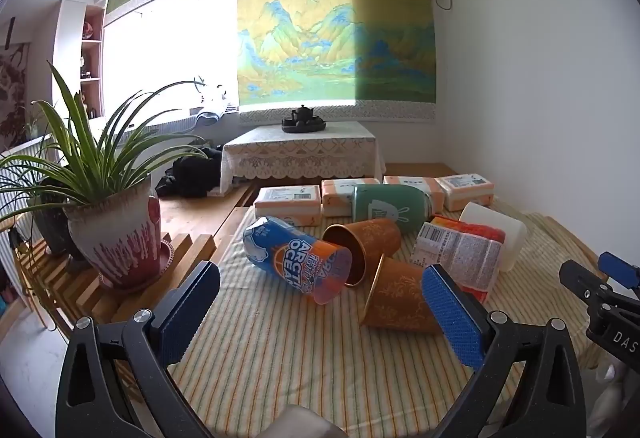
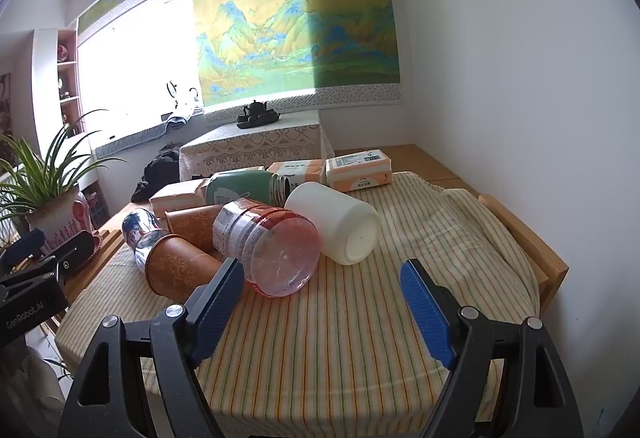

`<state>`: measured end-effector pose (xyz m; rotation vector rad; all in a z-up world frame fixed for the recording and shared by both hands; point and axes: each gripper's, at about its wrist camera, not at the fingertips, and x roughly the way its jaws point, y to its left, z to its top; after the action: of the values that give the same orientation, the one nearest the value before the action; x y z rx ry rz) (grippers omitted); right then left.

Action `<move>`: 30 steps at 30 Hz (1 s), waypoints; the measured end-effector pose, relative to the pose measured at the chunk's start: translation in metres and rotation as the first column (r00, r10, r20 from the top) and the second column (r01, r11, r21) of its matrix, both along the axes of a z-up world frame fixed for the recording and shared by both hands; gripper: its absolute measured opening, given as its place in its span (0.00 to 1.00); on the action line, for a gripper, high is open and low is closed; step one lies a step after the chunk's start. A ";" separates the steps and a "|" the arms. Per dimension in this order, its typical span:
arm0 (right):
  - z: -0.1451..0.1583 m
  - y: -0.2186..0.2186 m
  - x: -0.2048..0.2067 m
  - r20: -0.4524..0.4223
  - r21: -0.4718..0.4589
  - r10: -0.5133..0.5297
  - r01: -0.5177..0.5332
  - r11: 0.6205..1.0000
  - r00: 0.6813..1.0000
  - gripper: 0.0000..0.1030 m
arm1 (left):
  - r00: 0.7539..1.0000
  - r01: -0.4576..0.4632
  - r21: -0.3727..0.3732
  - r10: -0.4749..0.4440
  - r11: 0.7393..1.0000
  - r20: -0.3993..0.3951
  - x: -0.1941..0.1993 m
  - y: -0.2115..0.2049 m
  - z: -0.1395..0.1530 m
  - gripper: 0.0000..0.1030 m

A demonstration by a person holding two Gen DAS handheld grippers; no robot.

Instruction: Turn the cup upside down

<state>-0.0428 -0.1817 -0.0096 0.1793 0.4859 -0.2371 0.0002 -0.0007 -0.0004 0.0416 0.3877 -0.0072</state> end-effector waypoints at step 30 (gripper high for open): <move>0.002 0.000 -0.003 0.010 -0.021 -0.005 0.005 1.000 1.000 0.75 | 1.000 -0.004 -0.004 0.005 1.000 0.011 0.001 0.000 -0.001 0.99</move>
<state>-0.0458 -0.1812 -0.0074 0.1614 0.4733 -0.2461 0.0009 -0.0010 -0.0014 0.0372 0.3771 -0.0032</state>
